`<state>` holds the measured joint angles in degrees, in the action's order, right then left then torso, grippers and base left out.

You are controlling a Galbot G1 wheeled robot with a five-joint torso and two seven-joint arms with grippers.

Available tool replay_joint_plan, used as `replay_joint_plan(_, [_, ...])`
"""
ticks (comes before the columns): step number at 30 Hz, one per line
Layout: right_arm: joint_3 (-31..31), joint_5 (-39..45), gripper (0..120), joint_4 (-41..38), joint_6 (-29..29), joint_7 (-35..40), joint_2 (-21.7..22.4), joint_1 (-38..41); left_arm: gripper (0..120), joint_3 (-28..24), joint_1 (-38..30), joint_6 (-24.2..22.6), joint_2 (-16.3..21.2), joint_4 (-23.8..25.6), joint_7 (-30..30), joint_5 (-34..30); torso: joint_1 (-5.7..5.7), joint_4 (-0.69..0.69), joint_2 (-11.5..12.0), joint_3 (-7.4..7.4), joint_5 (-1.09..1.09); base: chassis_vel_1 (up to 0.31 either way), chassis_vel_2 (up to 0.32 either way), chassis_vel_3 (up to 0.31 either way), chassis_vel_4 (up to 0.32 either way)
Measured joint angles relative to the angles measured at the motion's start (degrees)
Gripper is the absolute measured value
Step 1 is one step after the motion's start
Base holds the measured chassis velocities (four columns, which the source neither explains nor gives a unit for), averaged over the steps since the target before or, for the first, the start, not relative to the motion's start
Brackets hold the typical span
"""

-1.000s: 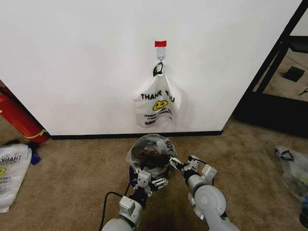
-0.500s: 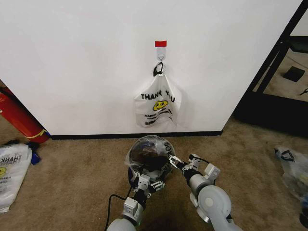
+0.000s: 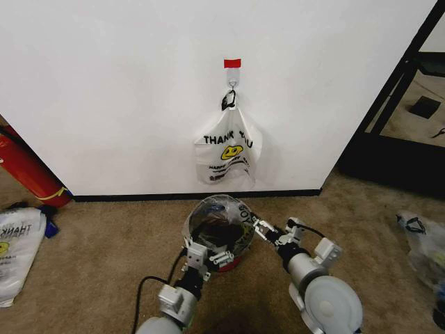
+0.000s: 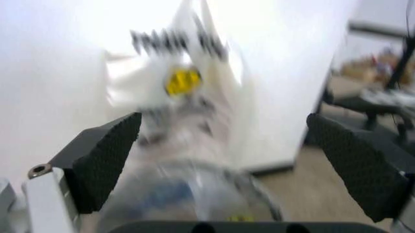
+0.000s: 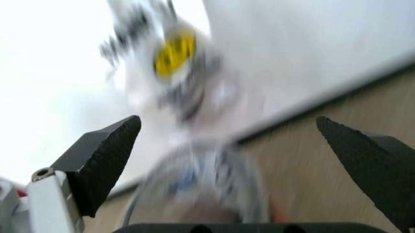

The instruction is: Pick up the garbage bag from the wall and place it over the trash bin.

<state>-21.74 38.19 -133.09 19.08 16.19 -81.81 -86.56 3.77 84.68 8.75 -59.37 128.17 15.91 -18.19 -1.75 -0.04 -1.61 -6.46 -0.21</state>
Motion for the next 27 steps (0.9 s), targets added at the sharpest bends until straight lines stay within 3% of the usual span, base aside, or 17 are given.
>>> replay_joint_plan(2, [-0.4, -3.6, 100, -1.0, -2.5, -0.9, 0.1, -1.0, 100, 1.6, 0.1, 0.3, -0.3, 1.1, 0.4, -0.9, 0.00, 0.00, 0.0, 0.00, 0.00, 0.000, 0.000, 0.000, 0.000])
replay_joint_plan(8, [-4.1, -21.3, 100, -4.6, -20.1, -6.4, 0.4, -12.8, 100, 12.5, 0.8, 4.8, -2.9, 1.3, 2.6, -0.9, 0.00, -0.04, 0.0, 0.00, -0.02, 0.000, 0.000, 0.000, 0.000])
replay_joint_plan(9, [-5.0, -25.1, 100, -4.8, -26.1, -7.4, 0.1, -16.2, 100, 15.2, 3.0, 6.4, -2.9, 1.5, 2.4, -1.3, 0.00, -0.04, 0.0, 0.01, -0.02, 0.000, 0.000, 0.000, 0.000])
replay_joint_plan(10, [-5.0, -25.1, 100, -4.8, -26.1, -7.4, 0.1, -16.2, 100, 15.2, 3.0, 6.4, -2.9, 1.5, 2.4, -1.3, 0.00, -0.04, 0.0, 0.01, -0.02, 0.000, 0.000, 0.000, 0.000])
replay_joint_plan(13, [-6.8, -31.9, 100, -3.5, -37.1, -8.7, -1.7, -21.0, 100, 20.0, 9.1, 10.2, -2.3, 2.2, 1.2, -2.2, 0.00, 0.02, 0.0, 0.00, 0.00, 0.000, 0.000, 0.000, 0.000])
replay_joint_plan(16, [-7.3, -34.7, 100, -2.9, -44.0, -9.8, -3.0, -24.0, 100, 23.1, 13.0, 13.4, -2.3, 2.2, 0.7, -2.3, 0.00, 0.00, 0.0, 0.01, -0.01, 0.000, 0.000, 0.000, 0.000])
replay_joint_plan(22, [-6.5, -36.4, 100, -4.2, -47.6, -9.0, -3.2, -28.2, 100, 25.2, 16.6, 17.2, -2.9, 3.1, 0.5, 1.4, 0.01, 0.00, 0.0, 0.00, -0.01, 0.000, 0.000, 0.000, 0.000])
replay_joint_plan(27, [-6.5, -36.2, 100, -5.4, -47.7, -8.5, -3.2, -29.5, 100, 24.5, 16.9, 16.8, -3.4, 4.2, 0.6, 3.6, 0.00, -0.01, 0.0, 0.00, -0.01, 0.000, 0.000, 0.000, 0.000])
